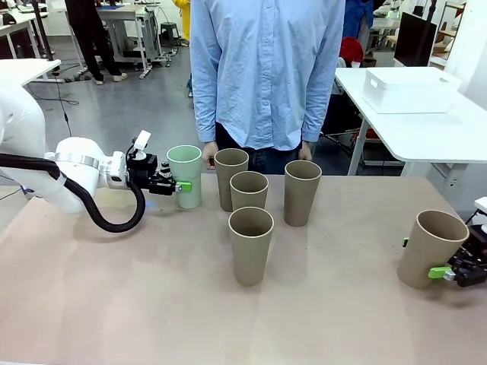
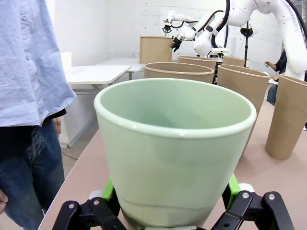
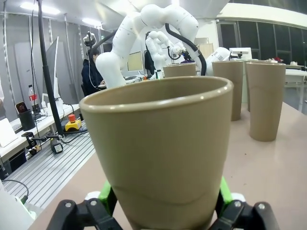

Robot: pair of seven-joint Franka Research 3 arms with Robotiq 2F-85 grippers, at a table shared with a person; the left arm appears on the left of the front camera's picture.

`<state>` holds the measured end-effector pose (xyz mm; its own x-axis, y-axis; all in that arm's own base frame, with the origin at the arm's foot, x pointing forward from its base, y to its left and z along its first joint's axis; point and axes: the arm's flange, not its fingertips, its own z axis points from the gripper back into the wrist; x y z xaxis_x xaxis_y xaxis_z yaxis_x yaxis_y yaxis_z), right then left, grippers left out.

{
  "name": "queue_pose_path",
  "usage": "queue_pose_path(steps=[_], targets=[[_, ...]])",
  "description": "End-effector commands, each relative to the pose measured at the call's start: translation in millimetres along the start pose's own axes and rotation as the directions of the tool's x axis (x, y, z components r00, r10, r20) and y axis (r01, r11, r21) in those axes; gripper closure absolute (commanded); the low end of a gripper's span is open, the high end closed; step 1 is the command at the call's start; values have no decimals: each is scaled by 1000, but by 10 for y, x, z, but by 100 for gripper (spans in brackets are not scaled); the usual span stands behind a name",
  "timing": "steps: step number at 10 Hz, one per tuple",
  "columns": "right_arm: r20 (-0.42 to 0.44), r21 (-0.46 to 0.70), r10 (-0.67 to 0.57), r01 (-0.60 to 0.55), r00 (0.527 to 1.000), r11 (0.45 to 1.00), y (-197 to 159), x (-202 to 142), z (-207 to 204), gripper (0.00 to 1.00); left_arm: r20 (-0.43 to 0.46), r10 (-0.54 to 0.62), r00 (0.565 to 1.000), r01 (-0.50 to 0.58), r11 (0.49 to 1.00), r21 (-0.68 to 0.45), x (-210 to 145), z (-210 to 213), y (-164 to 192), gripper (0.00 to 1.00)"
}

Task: Stack the cups and store them in the basket.
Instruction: Pick up two Reusable plastic cups , one in each hand.

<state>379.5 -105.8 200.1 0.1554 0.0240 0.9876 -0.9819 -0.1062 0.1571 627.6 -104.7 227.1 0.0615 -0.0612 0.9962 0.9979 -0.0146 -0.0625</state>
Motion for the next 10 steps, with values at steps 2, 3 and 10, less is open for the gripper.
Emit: queue_pose_path(steps=[2,3,10], targets=[[19,-22,31,-31,999,999,52,-5,-16,20,35,-41,999,41,999,-3,40,9,-103,18],[24,-26,29,-28,999,999,53,1,-9,20,50,-42,998,43,999,-10,48,17,-113,20],[11,-11,-2,3,1000,1000,11,-5,2,44,36,-28,999,29,999,-16,5,47,-41,59]])
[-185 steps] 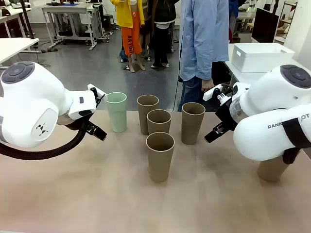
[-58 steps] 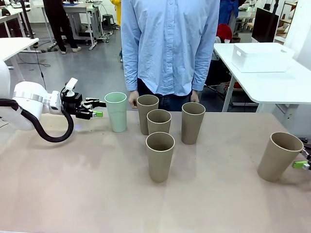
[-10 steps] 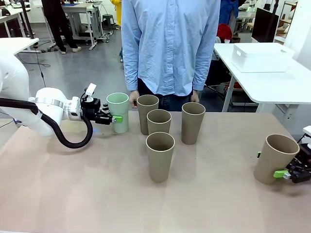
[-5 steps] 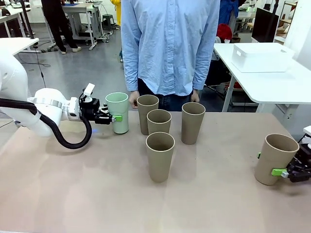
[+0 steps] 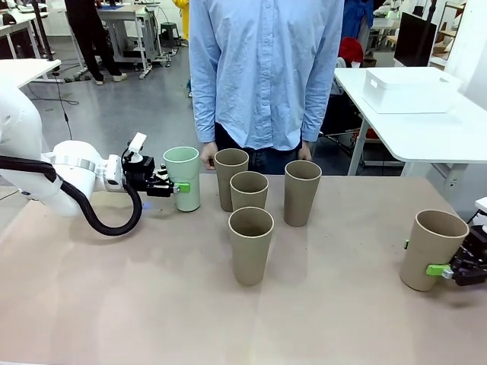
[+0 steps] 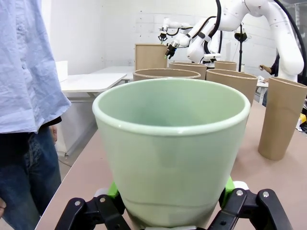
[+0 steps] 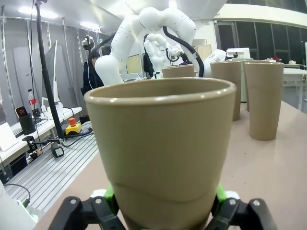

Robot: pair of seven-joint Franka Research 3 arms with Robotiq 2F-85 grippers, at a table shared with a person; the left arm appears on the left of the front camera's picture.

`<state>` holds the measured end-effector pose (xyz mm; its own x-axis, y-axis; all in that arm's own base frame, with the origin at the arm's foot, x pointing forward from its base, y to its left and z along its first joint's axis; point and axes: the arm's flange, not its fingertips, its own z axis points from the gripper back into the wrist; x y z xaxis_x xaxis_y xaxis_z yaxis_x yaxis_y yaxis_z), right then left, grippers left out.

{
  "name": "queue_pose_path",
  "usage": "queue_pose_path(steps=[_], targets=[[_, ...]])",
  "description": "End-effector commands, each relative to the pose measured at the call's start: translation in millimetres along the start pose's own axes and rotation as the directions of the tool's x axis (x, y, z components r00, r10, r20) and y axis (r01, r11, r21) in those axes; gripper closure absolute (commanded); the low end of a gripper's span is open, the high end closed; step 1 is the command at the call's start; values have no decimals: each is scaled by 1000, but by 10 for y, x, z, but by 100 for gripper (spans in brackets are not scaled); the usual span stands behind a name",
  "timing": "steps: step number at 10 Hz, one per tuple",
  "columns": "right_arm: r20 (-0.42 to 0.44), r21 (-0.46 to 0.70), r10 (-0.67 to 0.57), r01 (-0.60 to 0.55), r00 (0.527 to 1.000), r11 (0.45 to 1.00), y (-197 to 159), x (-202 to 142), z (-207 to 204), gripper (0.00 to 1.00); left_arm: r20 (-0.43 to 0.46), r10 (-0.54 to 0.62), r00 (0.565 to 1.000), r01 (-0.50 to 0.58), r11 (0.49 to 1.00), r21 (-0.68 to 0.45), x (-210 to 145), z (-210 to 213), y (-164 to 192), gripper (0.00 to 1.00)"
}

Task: Stack the cups and store them in the basket.
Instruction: Pick up two Reusable plastic cups , one in each hand.

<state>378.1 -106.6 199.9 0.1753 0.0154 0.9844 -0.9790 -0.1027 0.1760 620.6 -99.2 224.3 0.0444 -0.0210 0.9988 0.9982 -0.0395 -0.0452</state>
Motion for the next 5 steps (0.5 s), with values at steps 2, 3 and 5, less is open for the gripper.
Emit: queue_pose_path(steps=[2,3,5], targets=[[0,-7,17,-17,1000,1000,-2,-1,-5,44,-4,-10,1000,10,1000,7,39,-5,28,59],[1,-2,-6,6,1000,1000,6,-1,11,17,-3,0,1000,0,1000,2,-1,2,4,14],[54,-8,74,-74,996,997,44,465,-203,17,10,-47,999,47,998,39,376,132,-153,14]])
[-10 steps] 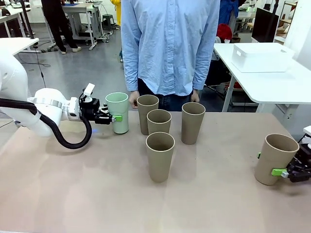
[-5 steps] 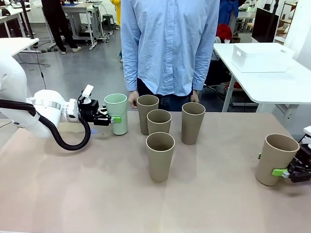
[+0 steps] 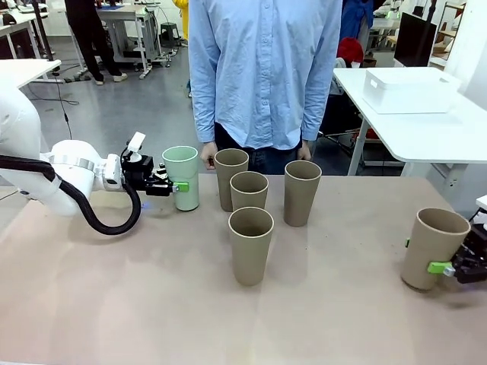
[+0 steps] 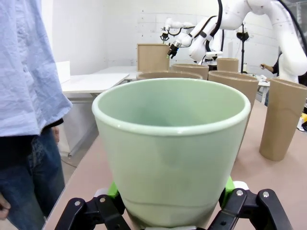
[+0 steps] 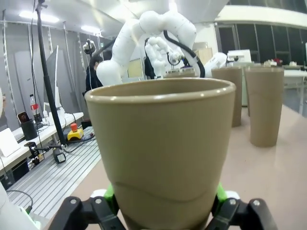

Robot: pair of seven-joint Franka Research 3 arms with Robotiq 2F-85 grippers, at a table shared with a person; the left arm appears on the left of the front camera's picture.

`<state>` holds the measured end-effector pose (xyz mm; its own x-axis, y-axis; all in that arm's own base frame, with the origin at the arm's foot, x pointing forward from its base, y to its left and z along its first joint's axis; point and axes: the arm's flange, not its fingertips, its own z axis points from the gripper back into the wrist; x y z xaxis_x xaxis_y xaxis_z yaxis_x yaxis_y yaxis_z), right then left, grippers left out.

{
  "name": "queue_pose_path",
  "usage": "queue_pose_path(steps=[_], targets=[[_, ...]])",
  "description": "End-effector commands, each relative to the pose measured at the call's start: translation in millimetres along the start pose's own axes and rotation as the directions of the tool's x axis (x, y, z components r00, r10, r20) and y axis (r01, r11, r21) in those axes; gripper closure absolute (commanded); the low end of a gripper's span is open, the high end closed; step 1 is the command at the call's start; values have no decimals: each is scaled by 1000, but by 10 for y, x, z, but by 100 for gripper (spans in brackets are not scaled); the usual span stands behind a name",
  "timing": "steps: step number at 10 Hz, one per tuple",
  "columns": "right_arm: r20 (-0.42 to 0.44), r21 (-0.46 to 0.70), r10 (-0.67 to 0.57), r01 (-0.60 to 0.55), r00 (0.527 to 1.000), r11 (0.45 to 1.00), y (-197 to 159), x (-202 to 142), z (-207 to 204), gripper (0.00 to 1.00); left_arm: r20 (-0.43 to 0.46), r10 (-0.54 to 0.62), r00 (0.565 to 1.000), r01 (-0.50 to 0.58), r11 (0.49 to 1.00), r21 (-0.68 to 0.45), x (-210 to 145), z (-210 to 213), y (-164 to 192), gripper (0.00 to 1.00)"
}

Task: Stack the cups and store them in the basket.
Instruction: Pick up two Reusable plastic cups , one in each hand.

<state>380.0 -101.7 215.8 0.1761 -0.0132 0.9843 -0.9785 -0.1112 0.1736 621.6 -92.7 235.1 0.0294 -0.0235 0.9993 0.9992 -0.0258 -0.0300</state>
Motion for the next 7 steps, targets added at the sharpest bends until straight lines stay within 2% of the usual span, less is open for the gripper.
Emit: queue_pose_path(steps=[1,4,7], targets=[[21,-15,104,-104,994,994,22,560,-315,17,19,-50,999,49,998,42,495,137,-202,14],[-56,-29,151,-153,987,988,117,1128,-904,17,8,-73,997,72,993,95,1067,463,-434,14],[-93,-59,172,-178,981,982,537,1367,-1372,17,23,-26,999,24,996,81,1309,690,-1077,14]])
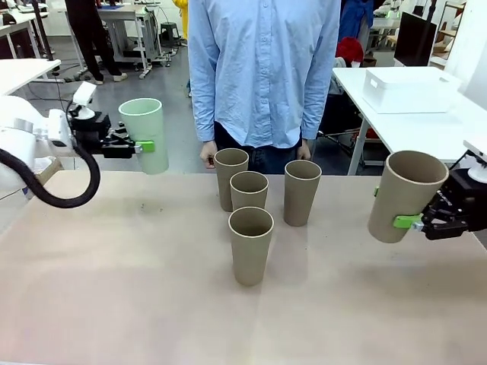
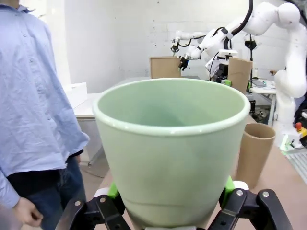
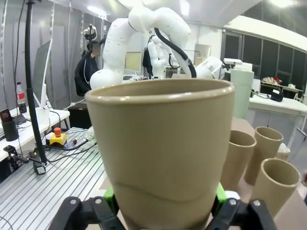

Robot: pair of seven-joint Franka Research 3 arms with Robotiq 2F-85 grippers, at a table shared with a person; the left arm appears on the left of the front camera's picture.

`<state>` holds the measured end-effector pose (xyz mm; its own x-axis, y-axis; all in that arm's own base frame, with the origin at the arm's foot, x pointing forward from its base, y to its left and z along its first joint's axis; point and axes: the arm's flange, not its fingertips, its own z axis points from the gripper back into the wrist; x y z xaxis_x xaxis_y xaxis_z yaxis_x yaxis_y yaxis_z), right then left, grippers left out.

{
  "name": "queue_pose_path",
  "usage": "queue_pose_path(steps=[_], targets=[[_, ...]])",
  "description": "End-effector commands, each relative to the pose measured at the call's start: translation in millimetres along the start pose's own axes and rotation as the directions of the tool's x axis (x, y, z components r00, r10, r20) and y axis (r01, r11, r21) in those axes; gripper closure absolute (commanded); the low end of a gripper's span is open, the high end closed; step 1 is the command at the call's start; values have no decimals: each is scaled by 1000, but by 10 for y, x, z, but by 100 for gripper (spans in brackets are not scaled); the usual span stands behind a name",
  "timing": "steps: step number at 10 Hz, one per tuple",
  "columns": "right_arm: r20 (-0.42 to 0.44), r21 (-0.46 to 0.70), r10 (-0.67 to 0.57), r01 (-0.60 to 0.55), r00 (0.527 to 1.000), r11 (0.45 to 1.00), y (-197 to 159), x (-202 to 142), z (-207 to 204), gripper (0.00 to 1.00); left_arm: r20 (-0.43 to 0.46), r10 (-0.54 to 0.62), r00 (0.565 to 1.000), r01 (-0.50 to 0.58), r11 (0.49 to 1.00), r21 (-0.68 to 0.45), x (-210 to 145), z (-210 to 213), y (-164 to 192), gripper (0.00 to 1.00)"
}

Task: Stack the cups and store them in the basket.
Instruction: Pick up two Reusable plastic cups , one in each hand.

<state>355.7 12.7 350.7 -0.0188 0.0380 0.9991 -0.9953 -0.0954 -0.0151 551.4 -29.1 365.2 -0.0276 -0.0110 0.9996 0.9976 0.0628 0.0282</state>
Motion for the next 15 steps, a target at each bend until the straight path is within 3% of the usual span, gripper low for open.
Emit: queue_pose_path(steps=[1,4,8,15], targets=[[-21,-76,-37,35,999,996,263,205,-186,17,21,32,999,-32,999,-7,101,142,-533,14],[12,-96,-101,102,995,990,420,234,-226,17,-12,17,1000,-17,1000,-10,165,193,-1086,14],[29,-76,-158,160,987,984,332,86,-275,17,-70,-46,997,47,999,13,256,296,-1639,14],[47,-104,-104,109,993,989,302,-30,-133,17,-40,-77,996,78,996,35,18,465,-2012,14]])
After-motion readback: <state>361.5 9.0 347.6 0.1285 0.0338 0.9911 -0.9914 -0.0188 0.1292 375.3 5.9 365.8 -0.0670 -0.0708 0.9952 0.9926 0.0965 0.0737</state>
